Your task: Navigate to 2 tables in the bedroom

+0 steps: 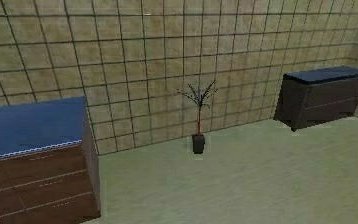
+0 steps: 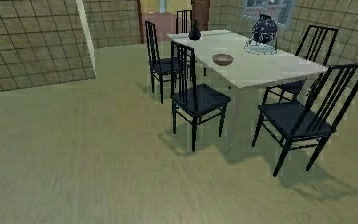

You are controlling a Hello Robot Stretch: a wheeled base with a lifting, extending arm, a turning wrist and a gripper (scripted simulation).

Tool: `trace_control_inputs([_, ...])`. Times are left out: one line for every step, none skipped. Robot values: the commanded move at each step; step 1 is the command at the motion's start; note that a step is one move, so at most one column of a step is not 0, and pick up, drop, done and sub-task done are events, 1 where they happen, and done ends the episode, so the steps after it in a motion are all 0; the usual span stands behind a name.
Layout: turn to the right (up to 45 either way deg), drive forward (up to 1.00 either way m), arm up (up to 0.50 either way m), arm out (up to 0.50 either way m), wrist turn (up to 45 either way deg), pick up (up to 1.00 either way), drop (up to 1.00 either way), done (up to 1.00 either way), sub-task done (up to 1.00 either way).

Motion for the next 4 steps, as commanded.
trace_control_inputs([0.0, 0.6, 0.0, 0.0, 0.0, 0.0, 0.0, 0.0, 0.0])
trace_control_inputs([-45.0, 0.0, 0.0, 0.0, 0.0, 0.0, 0.0, 0.0, 0.0])
trace_control_inputs([-27.0, 0.0, 0.0, 0.0, 0.0, 0.0, 0.0, 0.0, 0.0])
trace_control_inputs([0.0, 0.0, 0.0, 0.0, 0.0, 0.0, 0.0, 0.0, 1.0])
